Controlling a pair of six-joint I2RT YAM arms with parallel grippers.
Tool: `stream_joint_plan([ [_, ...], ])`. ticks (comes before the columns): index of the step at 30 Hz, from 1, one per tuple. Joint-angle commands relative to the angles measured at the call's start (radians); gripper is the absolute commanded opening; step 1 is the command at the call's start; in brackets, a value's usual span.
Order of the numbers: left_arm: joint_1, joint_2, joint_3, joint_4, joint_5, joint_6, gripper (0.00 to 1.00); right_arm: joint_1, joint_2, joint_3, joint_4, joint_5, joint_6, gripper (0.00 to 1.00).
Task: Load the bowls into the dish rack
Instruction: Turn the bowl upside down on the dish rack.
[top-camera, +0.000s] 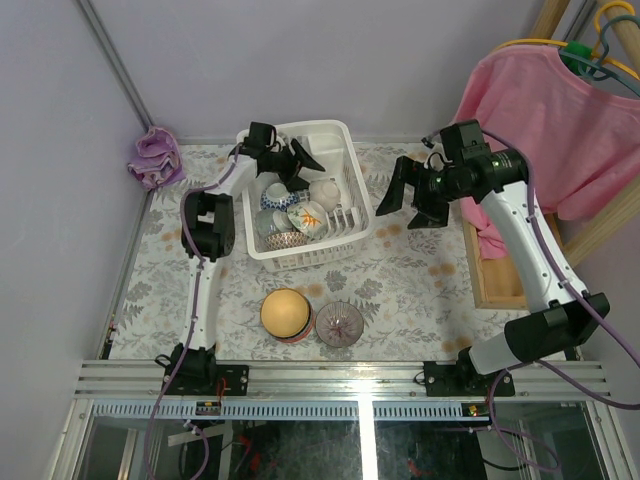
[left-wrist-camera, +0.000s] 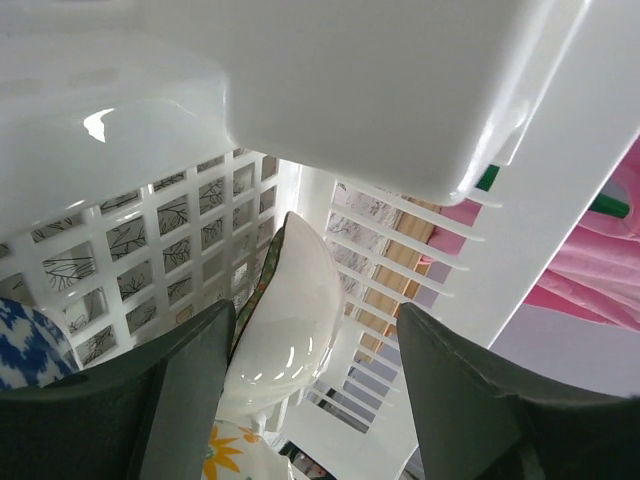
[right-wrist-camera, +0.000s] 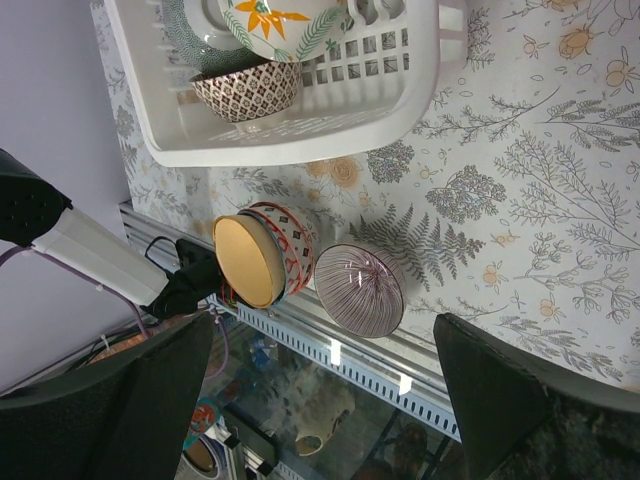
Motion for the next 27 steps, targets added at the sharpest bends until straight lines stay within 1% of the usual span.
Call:
stream_joint_plan([
  [1, 0.012, -0.067, 0.0, -0.047, 0.006, 0.026, 0.66, -0.005, -0.05, -0.013, -0.022, -0.062, 0.006, 0.99],
  [5, 0.011, -0.075, 0.028, -0.051, -0.026, 0.077, 0.66, -0.006, -0.066, -0.026, -0.027, -0.059, 0.005, 0.99],
  [7, 0.011, -0.084, 0.045, -0.082, -0.061, 0.12, 0.66, -0.006, -0.072, -0.03, -0.03, -0.059, 0.005, 0.99],
  [11, 0.012, -0.126, 0.049, -0.16, -0.173, 0.223, 0.67, -0.006, -0.079, -0.033, -0.036, -0.059, 0.001, 0.99],
  [16, 0.012, -0.188, 0.033, -0.179, -0.296, 0.302, 0.67, -0.006, -0.088, -0.038, -0.041, -0.059, -0.005, 0.99],
  [21, 0.012, -0.233, 0.061, -0.15, -0.326, 0.327, 0.67, -0.006, -0.104, -0.042, -0.042, -0.061, -0.006, 0.99],
  [23, 0.006, -0.259, 0.07, -0.15, -0.33, 0.329, 0.67, -0.006, -0.11, -0.068, -0.038, -0.065, -0.003, 0.99],
  [27, -0.039, -0.362, 0.069, -0.207, -0.365, 0.37, 0.67, -0.006, -0.118, -0.069, -0.037, -0.067, -0.001, 0.99],
])
